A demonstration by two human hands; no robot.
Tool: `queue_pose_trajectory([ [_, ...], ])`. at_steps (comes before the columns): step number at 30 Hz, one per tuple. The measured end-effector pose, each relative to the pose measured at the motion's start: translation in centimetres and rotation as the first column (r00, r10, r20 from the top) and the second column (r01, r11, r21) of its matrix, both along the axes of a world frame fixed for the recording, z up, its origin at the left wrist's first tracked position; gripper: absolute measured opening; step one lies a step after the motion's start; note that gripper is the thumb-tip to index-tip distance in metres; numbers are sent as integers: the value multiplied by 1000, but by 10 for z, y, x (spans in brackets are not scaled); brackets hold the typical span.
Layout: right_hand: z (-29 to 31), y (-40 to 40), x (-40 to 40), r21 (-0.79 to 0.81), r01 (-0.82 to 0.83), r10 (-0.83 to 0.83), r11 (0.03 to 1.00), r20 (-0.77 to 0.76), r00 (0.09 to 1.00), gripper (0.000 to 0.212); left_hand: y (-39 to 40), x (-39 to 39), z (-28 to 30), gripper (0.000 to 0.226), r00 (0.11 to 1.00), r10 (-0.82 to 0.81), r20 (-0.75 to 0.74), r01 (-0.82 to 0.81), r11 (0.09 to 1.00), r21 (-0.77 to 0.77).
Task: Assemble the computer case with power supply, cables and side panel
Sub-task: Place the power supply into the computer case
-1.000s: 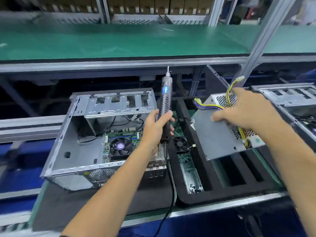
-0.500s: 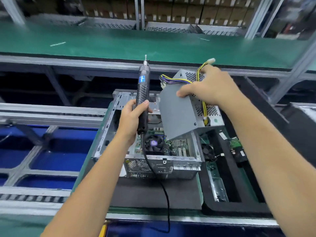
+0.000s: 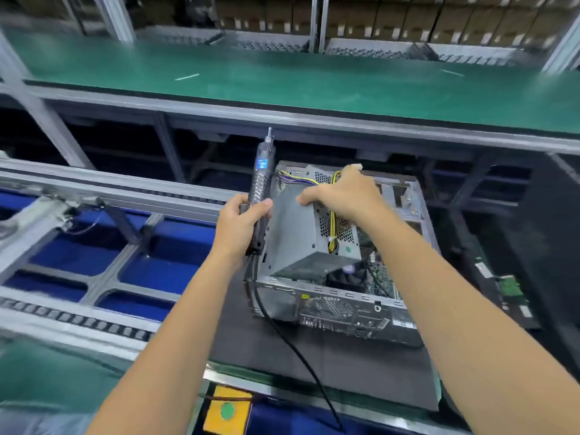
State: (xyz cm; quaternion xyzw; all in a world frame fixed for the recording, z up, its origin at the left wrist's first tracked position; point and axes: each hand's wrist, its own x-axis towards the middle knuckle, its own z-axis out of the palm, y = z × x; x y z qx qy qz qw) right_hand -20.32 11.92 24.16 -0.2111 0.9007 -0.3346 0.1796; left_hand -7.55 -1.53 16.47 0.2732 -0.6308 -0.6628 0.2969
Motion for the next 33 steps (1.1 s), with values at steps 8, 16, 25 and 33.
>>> queue_pose_trajectory([
  [8, -15, -15, -9, 59, 48, -49, 997, 8, 999, 58, -14, 4, -11, 18, 1000, 8, 28, -9, 999, 38],
  [16, -36, -18, -16, 116, 41, -49, 992, 70, 996, 55, -8, 1, -14, 22, 997, -45, 58, 43, 998, 38],
  [25, -36, 3, -44, -63, 172, -123, 983, 474, 872, 67, -9, 2, -15, 18, 996, -58, 68, 55, 997, 52],
  [33, -27, 43, -70, -202, 207, -67, 957, 541, 838, 96, -5, -12, -17, 27, 993, -63, 99, 57, 996, 62],
])
